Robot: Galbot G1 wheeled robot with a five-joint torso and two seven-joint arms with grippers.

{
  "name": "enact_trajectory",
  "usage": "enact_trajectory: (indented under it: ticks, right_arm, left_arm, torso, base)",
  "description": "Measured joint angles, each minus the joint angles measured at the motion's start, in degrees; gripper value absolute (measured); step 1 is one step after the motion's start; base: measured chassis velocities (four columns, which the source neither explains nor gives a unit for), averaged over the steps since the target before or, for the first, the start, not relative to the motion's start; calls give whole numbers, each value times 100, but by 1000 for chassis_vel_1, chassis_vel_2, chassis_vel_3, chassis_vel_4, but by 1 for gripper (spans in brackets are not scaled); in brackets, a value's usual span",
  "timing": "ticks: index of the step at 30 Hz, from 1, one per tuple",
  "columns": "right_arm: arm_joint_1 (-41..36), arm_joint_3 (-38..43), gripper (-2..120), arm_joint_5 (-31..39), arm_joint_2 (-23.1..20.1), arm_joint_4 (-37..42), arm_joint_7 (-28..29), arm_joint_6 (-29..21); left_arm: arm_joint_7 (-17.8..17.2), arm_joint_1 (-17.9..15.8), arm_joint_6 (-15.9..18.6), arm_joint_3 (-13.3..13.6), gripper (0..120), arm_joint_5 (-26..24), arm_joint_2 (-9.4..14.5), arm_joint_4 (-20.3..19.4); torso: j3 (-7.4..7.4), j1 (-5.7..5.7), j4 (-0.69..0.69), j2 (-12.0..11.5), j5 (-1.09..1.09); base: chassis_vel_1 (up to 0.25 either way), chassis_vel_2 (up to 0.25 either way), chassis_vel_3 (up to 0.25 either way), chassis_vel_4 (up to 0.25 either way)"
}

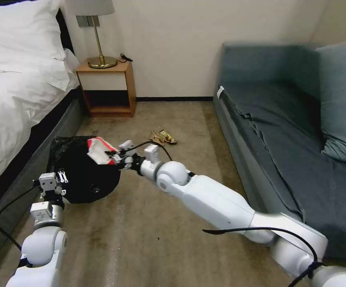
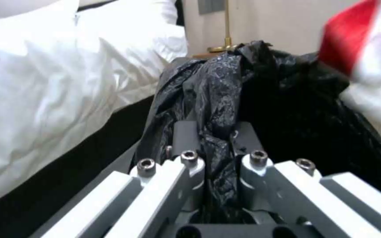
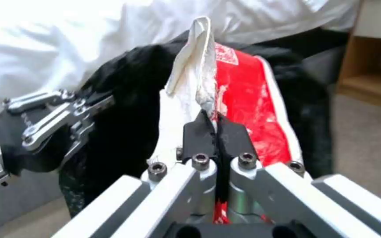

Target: Pick up the trash bin, then pick up the garbage on the floor and place it into the trash bin.

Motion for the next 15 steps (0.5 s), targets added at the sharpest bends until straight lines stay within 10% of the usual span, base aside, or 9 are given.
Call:
enact_trajectory:
  ticks: [15]
  right_arm:
    - [-15,-294,0,-561,870,-1207,-168,249]
  left_arm:
    - [30,22,9,-136,5,-153,39,-8]
  torso:
    - [0,0,0,0,0]
  base:
    - [0,0,0,0]
